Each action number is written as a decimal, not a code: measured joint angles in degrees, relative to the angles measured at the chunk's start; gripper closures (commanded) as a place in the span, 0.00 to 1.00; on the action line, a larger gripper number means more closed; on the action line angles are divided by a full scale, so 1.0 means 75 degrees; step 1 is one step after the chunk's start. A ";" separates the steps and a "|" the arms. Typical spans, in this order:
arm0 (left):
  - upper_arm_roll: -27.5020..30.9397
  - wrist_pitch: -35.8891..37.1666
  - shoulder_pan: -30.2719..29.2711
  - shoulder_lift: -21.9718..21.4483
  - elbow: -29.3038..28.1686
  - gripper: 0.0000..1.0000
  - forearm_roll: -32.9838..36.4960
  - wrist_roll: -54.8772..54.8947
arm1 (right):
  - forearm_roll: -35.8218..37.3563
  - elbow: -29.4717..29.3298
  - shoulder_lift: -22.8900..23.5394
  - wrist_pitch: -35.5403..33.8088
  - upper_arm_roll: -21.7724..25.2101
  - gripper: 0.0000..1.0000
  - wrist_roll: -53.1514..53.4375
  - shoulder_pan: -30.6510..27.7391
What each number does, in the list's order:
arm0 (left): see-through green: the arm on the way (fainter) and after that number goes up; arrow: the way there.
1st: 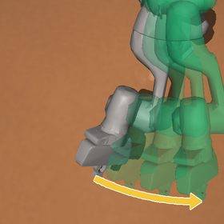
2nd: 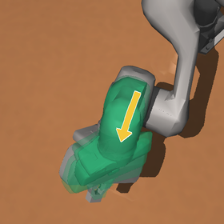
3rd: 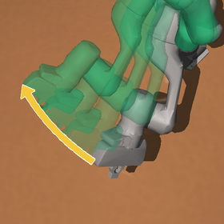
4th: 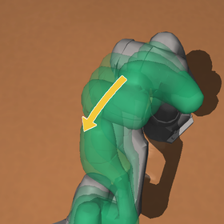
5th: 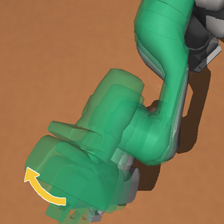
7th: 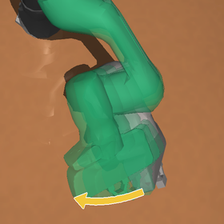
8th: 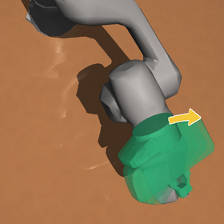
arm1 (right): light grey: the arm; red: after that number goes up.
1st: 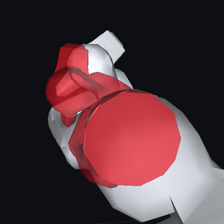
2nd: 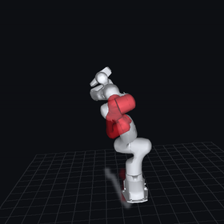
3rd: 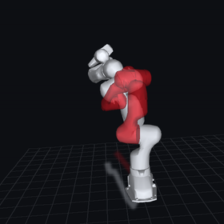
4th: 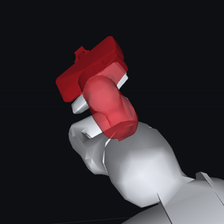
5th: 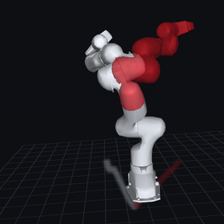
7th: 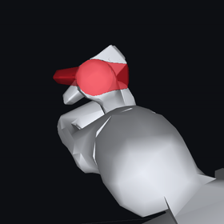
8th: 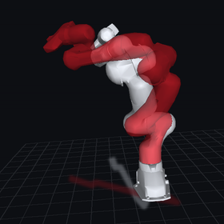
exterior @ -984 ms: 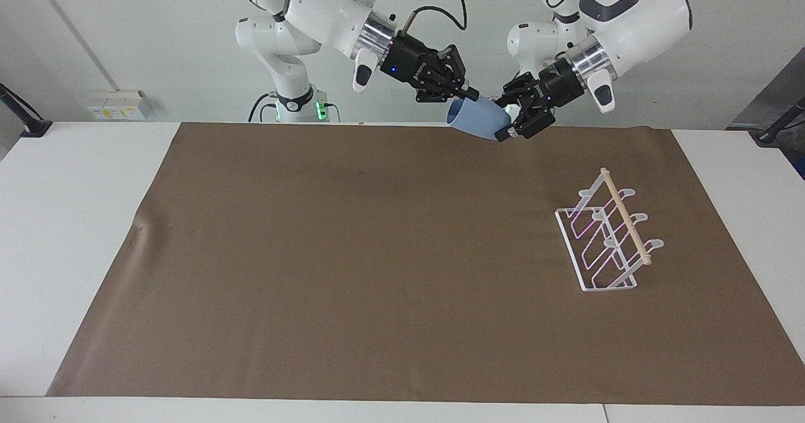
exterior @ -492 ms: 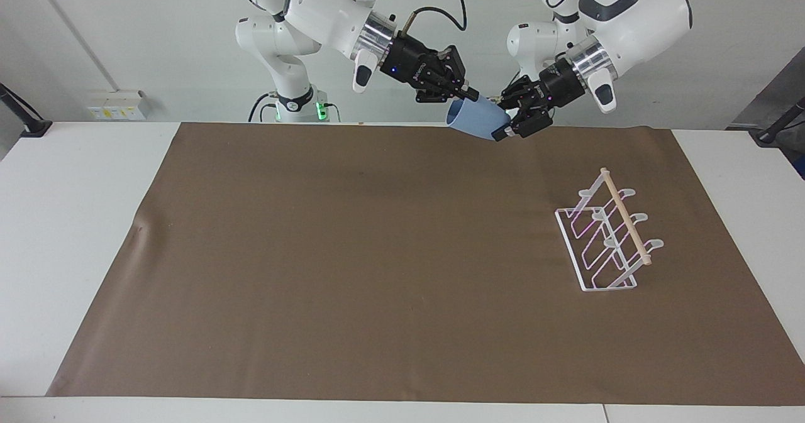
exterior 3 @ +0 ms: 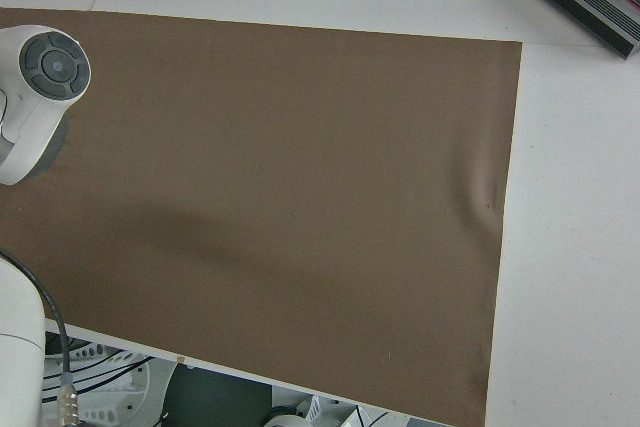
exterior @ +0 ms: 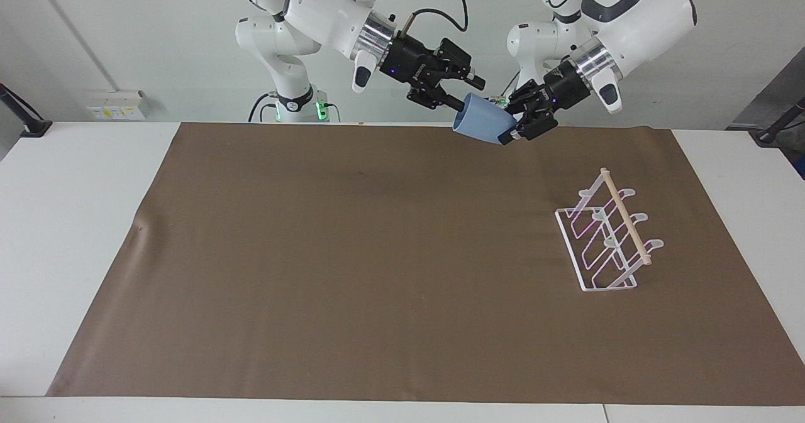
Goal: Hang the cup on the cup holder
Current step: 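Grasp the cup base with the left gripper while the right gripper releases, then raise the cup above the rack with the left gripper while the right gripper retracts, then lower the cup onto a rack hook with the left gripper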
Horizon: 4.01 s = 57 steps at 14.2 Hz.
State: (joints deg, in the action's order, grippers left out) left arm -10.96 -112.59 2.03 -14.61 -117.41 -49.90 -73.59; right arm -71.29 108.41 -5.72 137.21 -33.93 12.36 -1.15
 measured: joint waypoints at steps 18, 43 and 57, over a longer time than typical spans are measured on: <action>-0.0060 -0.1839 0.0006 0.0377 0.0560 1.00 0.7910 0.0892 | 0.6503 -0.0034 0.0116 -0.0324 0.0873 0.00 -0.3813 -0.0198; -0.0055 -0.3971 -0.0790 0.1906 0.0169 1.00 1.1304 0.1093 | 0.9806 -0.1026 0.0364 -0.5360 0.3957 0.00 -0.2785 -0.0099; -0.0095 -0.4255 -0.0748 0.1905 -0.0336 0.26 1.1540 0.0451 | 0.9727 -0.1745 0.0634 -0.5778 0.4750 0.00 -0.2677 0.0507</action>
State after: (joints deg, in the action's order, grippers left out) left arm -11.67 -144.50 -3.58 -0.32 -119.93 36.65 -70.21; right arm 1.66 95.32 -0.97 93.87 1.70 -7.72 2.65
